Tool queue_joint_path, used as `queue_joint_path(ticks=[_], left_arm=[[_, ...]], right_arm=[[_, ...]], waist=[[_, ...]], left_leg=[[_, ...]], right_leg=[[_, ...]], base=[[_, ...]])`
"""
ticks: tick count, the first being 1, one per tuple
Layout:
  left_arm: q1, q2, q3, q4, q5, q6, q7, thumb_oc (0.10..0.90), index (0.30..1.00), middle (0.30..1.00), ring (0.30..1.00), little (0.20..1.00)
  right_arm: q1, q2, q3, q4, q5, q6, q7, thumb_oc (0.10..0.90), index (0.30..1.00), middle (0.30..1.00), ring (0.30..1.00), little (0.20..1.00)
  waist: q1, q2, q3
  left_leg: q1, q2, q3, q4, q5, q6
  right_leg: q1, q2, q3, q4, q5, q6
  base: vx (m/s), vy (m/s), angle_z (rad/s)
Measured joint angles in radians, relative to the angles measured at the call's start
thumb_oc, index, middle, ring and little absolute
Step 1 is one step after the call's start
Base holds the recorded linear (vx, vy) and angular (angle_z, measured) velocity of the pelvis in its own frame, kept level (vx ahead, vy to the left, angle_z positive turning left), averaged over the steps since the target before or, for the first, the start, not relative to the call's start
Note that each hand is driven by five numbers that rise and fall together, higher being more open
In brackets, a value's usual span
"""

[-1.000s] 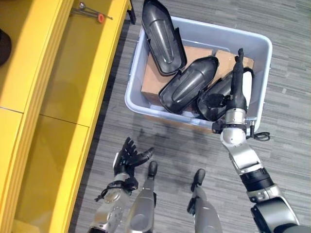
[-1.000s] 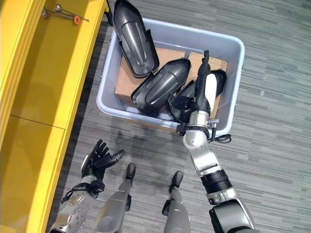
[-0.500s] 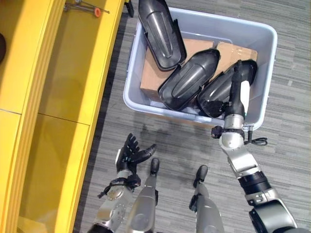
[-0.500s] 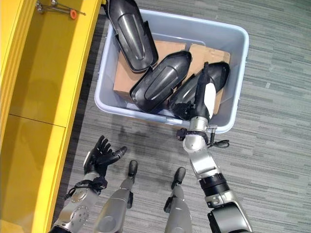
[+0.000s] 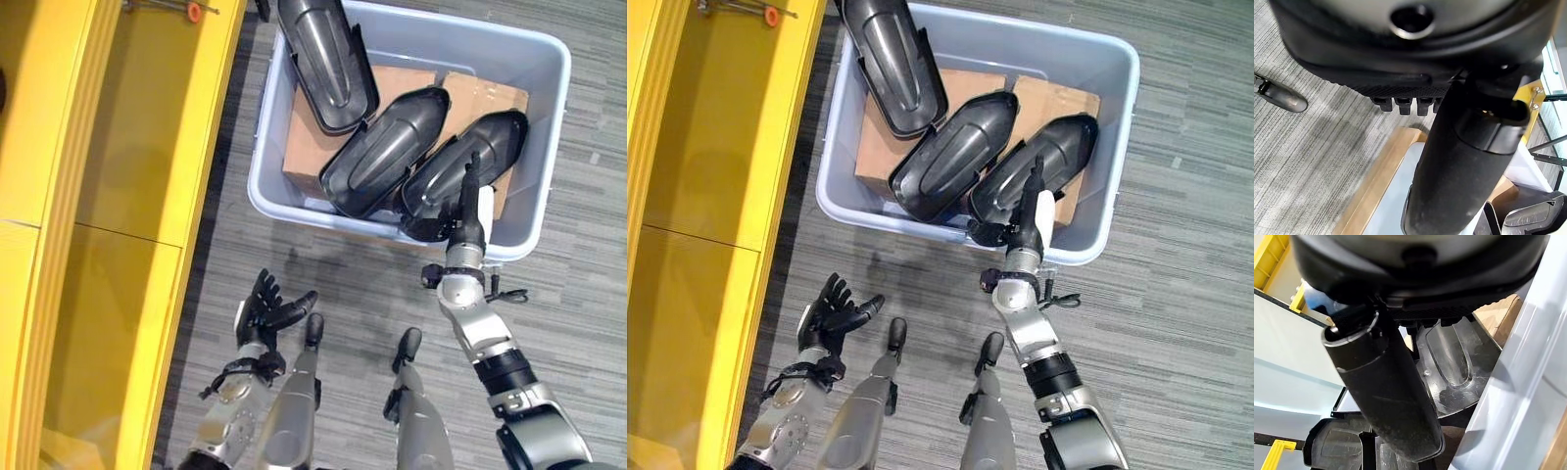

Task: Move parts from the plastic box to the shelf.

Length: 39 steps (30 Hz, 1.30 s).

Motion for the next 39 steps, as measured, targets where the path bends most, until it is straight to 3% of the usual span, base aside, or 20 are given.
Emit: queue_joint_path(ticks=[8,11,25,31,39], left_arm=[[-0.011,0.001,-0.003,0.000,0.000,-0.004,0.000,0.900,1.000,1.000,1.000,1.000],[-0.024,0.001,-0.006,0.000,0.000,-0.008,0.001,0.900,1.000,1.000,1.000,1.000],[-0.036,0.000,-0.025,0.000,0.000,-0.024,0.003,0.900,1.000,1.000,1.000,1.000],[-0.052,0.000,-0.027,0.000,0.000,-0.027,0.004,0.900,1.000,1.000,1.000,1.000],[-0.069,0.000,-0.026,0.000,0.000,-0.034,0.001,0.900,1.000,1.000,1.000,1.000]], right_arm=[[-0.074,-0.004,-0.039,0.160,0.040,-0.003,-0.045,0.900,1.000,1.000,1.000,1.000],[-0.097,-0.019,-0.048,0.164,0.040,-0.003,-0.054,0.900,1.000,1.000,1.000,1.000],[-0.188,-0.056,-0.043,0.287,0.040,-0.006,-0.069,0.900,1.000,1.000,1.000,1.000],[-0.271,-0.104,0.002,0.397,0.038,-0.009,-0.037,0.900,1.000,1.000,1.000,1.000],[-0.279,-0.178,0.043,0.405,-0.015,0.001,0.002,0.900,1.000,1.000,1.000,1.000]], waist=[[0.001,0.008,0.005],[0.001,0.019,0.012],[0.003,0.020,0.012],[0.003,0.039,0.029],[0.003,0.038,0.030]], left_leg=[[-0.017,-0.001,-0.005,0.001,0.001,0.000],[-0.020,-0.001,-0.006,0.001,0.001,0.000],[-0.047,-0.002,-0.006,0.001,0.005,0.001],[-0.053,-0.001,-0.008,0.001,0.006,0.002],[-0.055,-0.002,-0.010,0.001,0.006,0.002]], right_leg=[[-0.014,0.000,-0.003,0.000,0.001,0.000],[-0.016,0.000,-0.004,0.000,0.001,0.000],[-0.044,-0.001,-0.002,0.000,0.005,-0.001],[-0.048,0.002,-0.005,0.000,0.006,-0.001],[-0.050,0.003,-0.006,0.000,0.006,-0.001]], base=[[0.00,0.000,0.00],[0.00,0.000,0.00],[0.00,0.000,-0.01],[0.00,0.000,0.00],[0.00,0.000,0.00]])
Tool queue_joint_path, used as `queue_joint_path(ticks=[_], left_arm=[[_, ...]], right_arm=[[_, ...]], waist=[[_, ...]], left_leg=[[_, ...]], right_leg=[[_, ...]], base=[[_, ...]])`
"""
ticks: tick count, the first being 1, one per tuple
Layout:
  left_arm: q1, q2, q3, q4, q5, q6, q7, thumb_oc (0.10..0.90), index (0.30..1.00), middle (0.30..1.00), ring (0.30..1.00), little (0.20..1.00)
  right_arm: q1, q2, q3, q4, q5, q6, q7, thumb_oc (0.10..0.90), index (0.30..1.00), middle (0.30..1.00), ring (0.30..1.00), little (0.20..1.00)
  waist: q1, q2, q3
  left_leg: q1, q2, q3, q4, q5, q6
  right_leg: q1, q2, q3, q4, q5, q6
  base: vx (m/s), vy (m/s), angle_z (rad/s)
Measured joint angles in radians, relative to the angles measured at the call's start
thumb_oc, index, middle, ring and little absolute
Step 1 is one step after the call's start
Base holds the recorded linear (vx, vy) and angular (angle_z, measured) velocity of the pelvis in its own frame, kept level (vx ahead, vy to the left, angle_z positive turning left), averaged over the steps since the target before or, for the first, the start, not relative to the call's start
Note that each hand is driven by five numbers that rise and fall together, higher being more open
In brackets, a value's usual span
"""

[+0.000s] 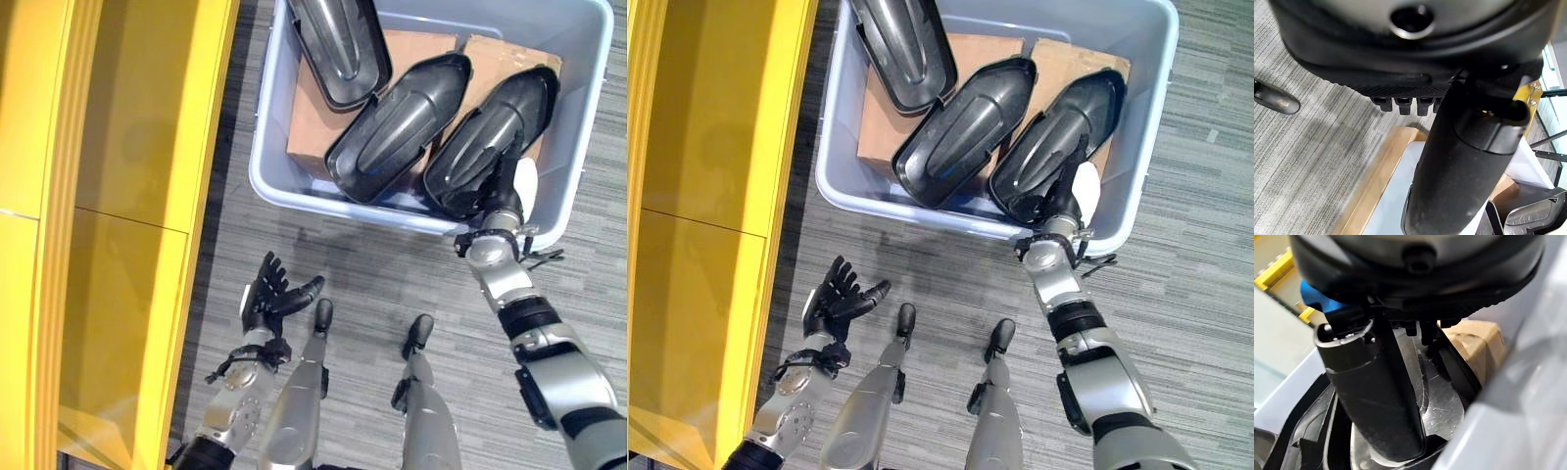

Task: Move parts from the plastic box to the shelf.

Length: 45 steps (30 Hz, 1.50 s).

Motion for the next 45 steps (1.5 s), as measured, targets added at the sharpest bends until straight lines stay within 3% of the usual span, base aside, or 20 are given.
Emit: queue_joint_path(ticks=[11,17,27,39,45], left_arm=[[-0.015,0.001,0.006,0.000,0.000,-0.007,-0.004,0.900,1.000,1.000,1.000,1.000],[-0.025,0.002,0.009,0.000,0.000,-0.012,-0.006,0.900,1.000,1.000,1.000,1.000],[-0.031,0.002,0.011,0.000,0.000,-0.013,-0.012,0.900,1.000,1.000,1.000,1.000],[-0.037,0.002,0.029,0.000,0.000,-0.013,-0.010,0.900,1.000,1.000,1.000,1.000],[-0.030,0.000,0.042,-0.002,0.000,-0.013,-0.001,0.900,1.000,1.000,1.000,1.000]], right_arm=[[-0.034,-0.102,0.025,0.002,-0.077,0.037,0.042,0.900,1.000,1.000,1.000,1.000],[-0.139,-0.159,0.115,0.129,-0.103,0.035,0.073,0.900,1.000,1.000,1.000,1.000],[-0.222,-0.197,0.140,0.132,-0.104,0.034,0.082,0.900,1.000,1.000,1.000,1.000],[-0.190,-0.212,0.113,-0.264,-0.154,0.027,0.060,0.900,1.000,1.000,1.000,1.000],[-0.025,-0.137,-0.016,-0.473,-0.186,0.037,0.034,0.900,1.000,1.000,1.000,1.000]], waist=[[-0.005,-0.001,0.001],[-0.003,-0.002,0.001],[-0.005,-0.002,0.001],[-0.028,-0.002,0.002],[-0.033,-0.006,0.004]], left_leg=[[-0.007,0.001,0.002,0.000,0.000,0.000],[-0.010,0.000,0.002,0.000,0.006,0.001],[-0.033,0.001,0.002,0.000,0.013,0.001],[-0.035,0.001,0.004,-0.001,0.014,0.001],[-0.032,0.003,0.005,-0.001,0.014,0.001]], right_leg=[[-0.009,0.001,0.002,0.000,0.004,-0.001],[-0.012,0.001,0.003,0.000,0.010,-0.004],[-0.037,0.002,0.005,0.000,0.016,-0.005],[-0.039,0.003,0.006,0.000,0.017,-0.006],[-0.037,0.004,0.007,0.000,0.017,-0.006]], base=[[0.00,0.000,0.00],[0.00,0.000,0.00],[0.00,0.000,0.00],[0.00,0.000,0.00],[0.00,0.000,0.00]])
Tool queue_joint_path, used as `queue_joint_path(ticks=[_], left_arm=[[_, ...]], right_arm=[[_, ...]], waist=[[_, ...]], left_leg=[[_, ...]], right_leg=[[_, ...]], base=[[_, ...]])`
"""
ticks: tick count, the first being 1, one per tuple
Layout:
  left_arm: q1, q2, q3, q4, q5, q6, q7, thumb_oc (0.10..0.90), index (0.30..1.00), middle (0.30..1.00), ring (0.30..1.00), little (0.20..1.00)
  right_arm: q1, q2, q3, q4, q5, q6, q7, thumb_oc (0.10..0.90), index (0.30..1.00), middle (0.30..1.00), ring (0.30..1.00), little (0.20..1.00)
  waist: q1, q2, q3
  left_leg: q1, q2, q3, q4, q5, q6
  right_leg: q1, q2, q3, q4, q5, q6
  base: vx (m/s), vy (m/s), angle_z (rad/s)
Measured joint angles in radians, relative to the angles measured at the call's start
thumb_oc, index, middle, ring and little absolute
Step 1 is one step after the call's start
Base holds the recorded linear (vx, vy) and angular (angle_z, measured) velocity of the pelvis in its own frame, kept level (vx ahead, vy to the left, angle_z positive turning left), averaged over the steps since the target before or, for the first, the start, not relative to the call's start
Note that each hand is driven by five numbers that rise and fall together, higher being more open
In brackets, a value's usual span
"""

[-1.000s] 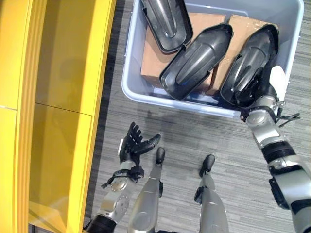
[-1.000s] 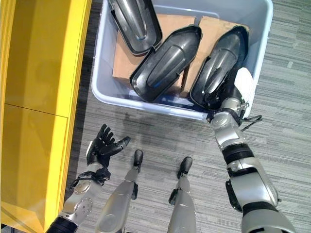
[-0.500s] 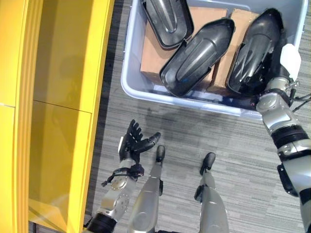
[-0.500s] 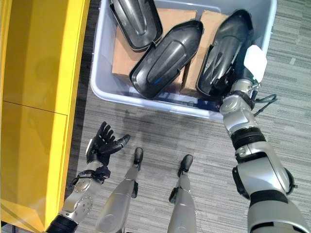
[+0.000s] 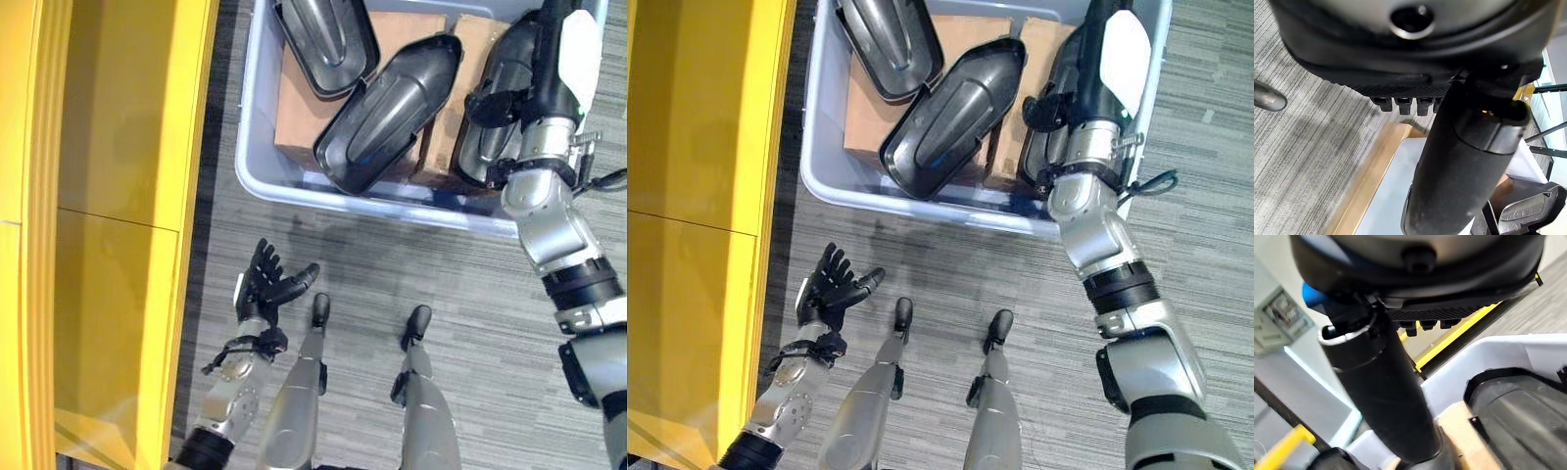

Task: Move parts from the plastic box to the shelf.

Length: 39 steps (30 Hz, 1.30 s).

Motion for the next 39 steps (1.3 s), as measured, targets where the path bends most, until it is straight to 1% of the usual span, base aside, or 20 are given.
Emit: queue_joint_path(ticks=[2,4,7,9,16,20,23,27,30,32,39], left_arm=[[0.002,0.000,0.006,0.000,0.000,0.001,0.002,0.900,1.000,1.000,1.000,1.000],[0.000,0.000,0.006,-0.001,0.000,0.001,0.001,0.900,1.000,1.000,1.000,1.000],[0.010,-0.001,0.007,-0.003,0.000,0.003,0.002,0.900,1.000,1.000,1.000,1.000],[0.010,-0.002,0.007,-0.006,0.001,0.004,0.002,0.900,1.000,1.000,1.000,1.000],[0.013,-0.003,0.007,-0.012,0.005,0.007,0.002,0.900,1.000,1.000,1.000,1.000],[0.025,-0.003,0.008,-0.016,0.007,0.007,0.002,0.900,1.000,1.000,1.000,1.000],[0.029,-0.003,0.008,-0.021,0.007,0.007,0.003,0.900,1.000,1.000,1.000,1.000],[0.030,-0.003,0.012,-0.021,0.008,0.007,0.002,0.900,1.000,1.000,1.000,1.000],[0.031,-0.003,0.016,-0.020,0.008,0.006,0.003,0.900,1.000,1.000,1.000,1.000],[0.031,-0.003,0.016,-0.020,0.008,0.006,-0.001,0.900,1.000,1.000,1.000,1.000],[0.035,-0.003,0.025,-0.019,0.008,0.005,-0.001,0.900,1.000,1.000,1.000,1.000]], right_arm=[[0.047,0.017,-0.002,-0.041,-0.006,-0.001,0.000,0.900,1.000,1.000,1.000,1.000],[0.069,0.024,-0.002,-0.042,-0.007,0.000,0.000,0.900,1.000,1.000,1.000,1.000],[0.162,0.046,-0.026,-0.120,-0.015,-0.001,0.001,0.900,1.000,1.000,1.000,1.000],[0.191,0.055,-0.027,-0.131,-0.027,-0.001,0.001,0.900,1.000,1.000,1.000,1.000],[0.229,0.071,-0.028,-0.138,-0.030,-0.002,0.013,0.900,1.000,1.000,1.000,1.000],[0.236,0.098,-0.028,-0.138,-0.048,-0.003,0.025,0.900,1.000,1.000,1.000,1.000],[0.233,0.100,-0.023,-0.136,-0.048,-0.003,0.039,0.900,1.000,1.000,1.000,1.000],[0.220,0.101,-0.020,-0.109,-0.049,-0.010,0.040,0.900,1.000,1.000,1.000,1.000],[0.196,0.099,0.003,-0.051,-0.050,-0.016,0.045,0.900,1.000,1.000,1.000,1.000],[0.167,0.099,0.019,0.025,-0.048,-0.017,0.052,0.900,1.000,1.000,1.000,1.000],[0.139,0.094,0.040,0.119,-0.048,-0.011,0.053,0.900,1.000,1.000,1.000,1.000]], waist=[[-0.008,-0.002,0.001],[-0.014,-0.003,0.002],[-0.025,-0.004,0.002],[-0.027,-0.006,0.004],[-0.034,-0.020,0.011],[-0.034,-0.020,0.011],[-0.028,-0.020,0.011],[-0.023,-0.020,0.011],[-0.024,-0.021,0.011],[-0.020,-0.021,0.011],[-0.015,-0.020,0.012]], left_leg=[[0.001,-0.001,0.004,0.000,0.000,0.000],[0.002,-0.001,0.006,0.000,0.000,0.000],[0.004,0.000,0.011,0.000,0.000,0.000],[0.007,0.000,0.018,0.000,0.000,0.000],[0.002,0.002,0.024,0.000,0.003,-0.001],[0.000,0.002,0.024,0.000,0.003,-0.001],[-0.002,0.002,0.023,0.000,0.003,-0.001],[-0.006,0.002,0.021,0.000,0.004,-0.001],[-0.009,0.002,0.019,0.000,0.005,-0.001],[-0.010,0.002,0.018,0.000,0.005,-0.001],[-0.013,0.000,0.018,0.000,0.005,0.000]], right_leg=[[0.000,-0.001,0.003,0.000,0.000,0.000],[0.000,-0.001,0.007,0.000,0.003,0.000],[-0.001,0.000,0.012,0.000,0.005,-0.001],[-0.002,0.001,0.019,0.000,0.007,-0.002],[-0.011,0.003,0.025,0.000,0.011,-0.004],[-0.013,0.003,0.025,0.000,0.011,-0.004],[-0.014,0.003,0.024,0.000,0.011,-0.004],[-0.016,0.002,0.022,0.000,0.011,-0.004],[-0.018,0.002,0.020,0.000,0.011,-0.004],[-0.019,0.002,0.020,0.000,0.011,-0.004],[-0.022,0.001,0.019,0.000,0.011,-0.004]], base=[[0.00,-0.001,-0.02],[0.00,-0.001,-0.02],[0.00,-0.001,-0.04],[0.00,-0.004,-0.09],[0.00,-0.003,-0.03],[0.00,0.000,0.00],[0.00,0.000,0.00],[0.00,0.000,0.00],[0.00,0.000,0.00],[0.00,0.000,0.00],[0.00,0.000,0.00]])
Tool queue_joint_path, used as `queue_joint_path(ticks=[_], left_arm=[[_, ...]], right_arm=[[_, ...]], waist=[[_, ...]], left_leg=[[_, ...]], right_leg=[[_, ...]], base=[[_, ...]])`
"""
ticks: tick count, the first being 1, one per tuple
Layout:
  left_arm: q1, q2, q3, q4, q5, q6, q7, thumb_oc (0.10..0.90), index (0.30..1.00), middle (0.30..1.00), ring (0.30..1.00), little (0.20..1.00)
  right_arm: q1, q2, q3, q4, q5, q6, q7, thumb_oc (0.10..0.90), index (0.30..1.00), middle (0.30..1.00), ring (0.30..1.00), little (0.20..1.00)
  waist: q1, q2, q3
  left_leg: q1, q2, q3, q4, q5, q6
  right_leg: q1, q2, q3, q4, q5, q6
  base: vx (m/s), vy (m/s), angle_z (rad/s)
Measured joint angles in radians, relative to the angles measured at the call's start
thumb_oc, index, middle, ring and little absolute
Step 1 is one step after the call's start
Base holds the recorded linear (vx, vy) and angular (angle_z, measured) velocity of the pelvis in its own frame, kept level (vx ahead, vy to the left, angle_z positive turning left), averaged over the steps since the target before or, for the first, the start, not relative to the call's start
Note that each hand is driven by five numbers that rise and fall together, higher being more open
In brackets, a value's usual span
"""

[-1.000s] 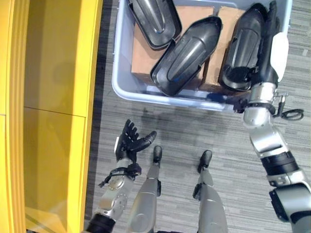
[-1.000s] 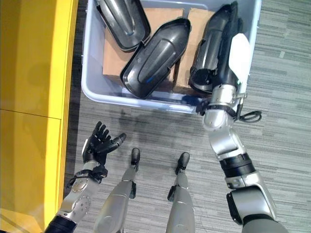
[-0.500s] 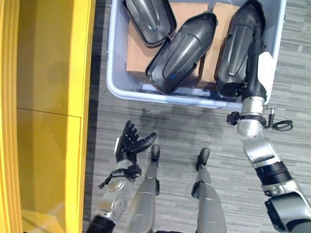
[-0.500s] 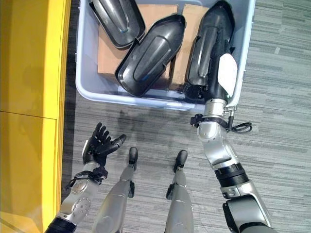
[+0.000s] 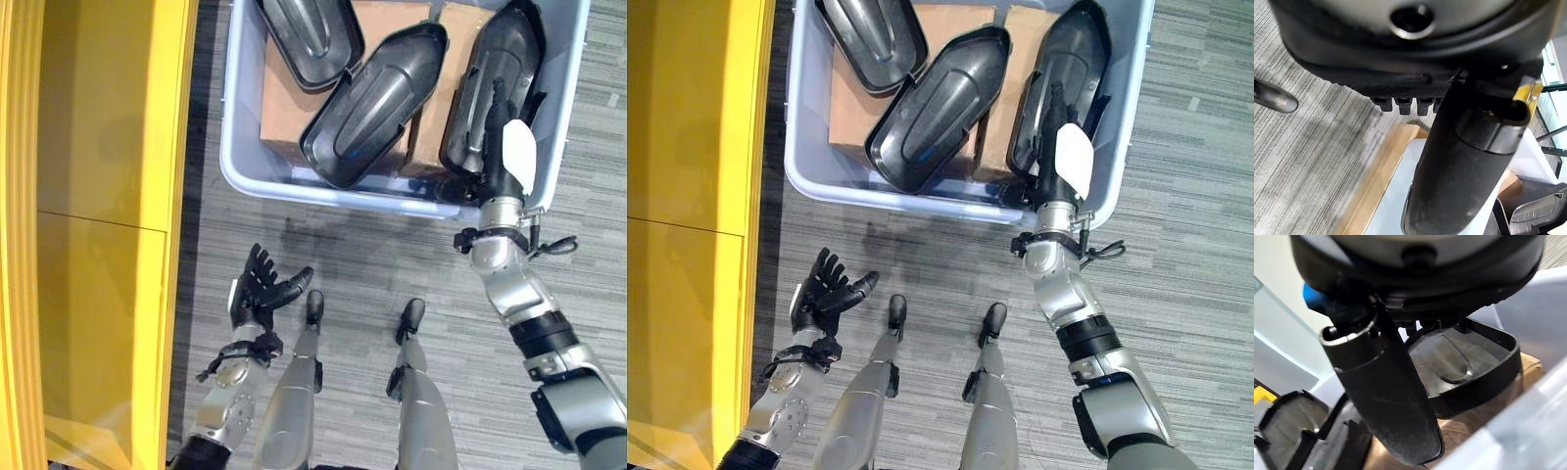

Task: Move parts from the plastic box to the shelf.

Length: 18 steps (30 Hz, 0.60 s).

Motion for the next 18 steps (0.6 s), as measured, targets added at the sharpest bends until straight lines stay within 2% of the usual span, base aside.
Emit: queue_joint_path(ticks=[9,18], left_arm=[[0.000,0.000,0.000,0.001,0.000,-0.005,-0.002,0.900,1.000,1.000,1.000,1.000],[-0.004,0.001,-0.002,0.003,0.000,-0.007,-0.012,0.900,1.000,1.000,1.000,1.000]], right_arm=[[-0.065,-0.022,0.010,0.143,-0.001,0.000,0.000,0.900,1.000,1.000,1.000,1.000],[-0.150,-0.053,0.076,0.293,-0.049,0.001,0.000,0.900,1.000,1.000,1.000,1.000]], waist=[[0.007,0.003,0.001],[0.019,0.006,0.003]], left_leg=[[-0.012,0.000,-0.001,0.000,0.001,0.000],[-0.023,-0.001,0.000,0.000,0.002,0.000]], right_leg=[[-0.013,0.000,0.000,0.000,0.000,0.000],[-0.024,-0.001,0.001,0.000,0.000,0.000]], base=[[0.00,0.000,0.00],[0.00,0.000,0.00]])
